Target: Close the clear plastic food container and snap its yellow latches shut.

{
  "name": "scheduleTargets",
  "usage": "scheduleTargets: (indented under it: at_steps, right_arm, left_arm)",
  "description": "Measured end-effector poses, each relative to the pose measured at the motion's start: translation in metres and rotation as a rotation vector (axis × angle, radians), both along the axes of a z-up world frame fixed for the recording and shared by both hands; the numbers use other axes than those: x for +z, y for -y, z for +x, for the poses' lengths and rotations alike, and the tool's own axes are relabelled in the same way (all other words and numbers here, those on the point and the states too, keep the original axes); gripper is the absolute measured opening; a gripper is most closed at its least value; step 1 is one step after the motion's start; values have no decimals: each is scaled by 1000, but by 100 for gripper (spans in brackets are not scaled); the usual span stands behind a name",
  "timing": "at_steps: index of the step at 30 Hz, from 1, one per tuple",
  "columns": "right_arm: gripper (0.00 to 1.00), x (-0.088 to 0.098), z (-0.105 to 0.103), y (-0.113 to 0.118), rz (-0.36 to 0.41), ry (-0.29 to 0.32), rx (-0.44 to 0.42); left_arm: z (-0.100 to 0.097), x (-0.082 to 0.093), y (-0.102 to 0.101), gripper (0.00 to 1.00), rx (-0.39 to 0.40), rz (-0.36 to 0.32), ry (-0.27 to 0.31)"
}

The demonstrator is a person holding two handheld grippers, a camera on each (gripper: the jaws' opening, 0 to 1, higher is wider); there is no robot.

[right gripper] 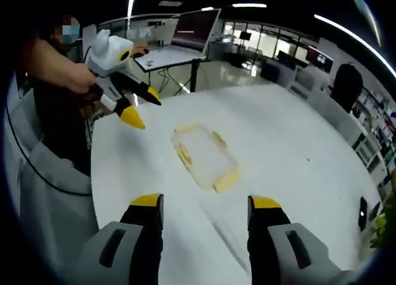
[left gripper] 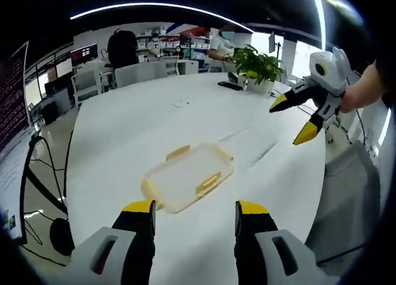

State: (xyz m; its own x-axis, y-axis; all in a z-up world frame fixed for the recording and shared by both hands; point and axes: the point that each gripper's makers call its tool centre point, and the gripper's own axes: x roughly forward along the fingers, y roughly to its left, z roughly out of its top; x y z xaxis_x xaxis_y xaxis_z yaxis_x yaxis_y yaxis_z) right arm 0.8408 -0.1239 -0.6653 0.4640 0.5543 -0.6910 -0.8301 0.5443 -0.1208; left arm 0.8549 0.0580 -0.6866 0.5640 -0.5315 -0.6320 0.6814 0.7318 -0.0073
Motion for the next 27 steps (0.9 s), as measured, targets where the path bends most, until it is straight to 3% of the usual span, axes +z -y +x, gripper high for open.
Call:
scheduleTargets:
  at_steps: [5, 12, 15, 27]
  right_arm:
    - [46, 3, 14, -8, -58, 70, 98]
    - [49, 0, 31, -20, -66, 63, 151]
    - [53, -6, 31, -24, -82, 28, 207]
    - [51, -21, 59, -30, -144, -2, 308]
  left_arm:
    - [9, 6, 4, 46, -69, 22, -7]
    - [20, 3, 8, 45, -174, 54, -26]
    - [24, 2, 8, 45, -199, 66, -33]
    - [42, -5, 6, 46, -343, 127, -58]
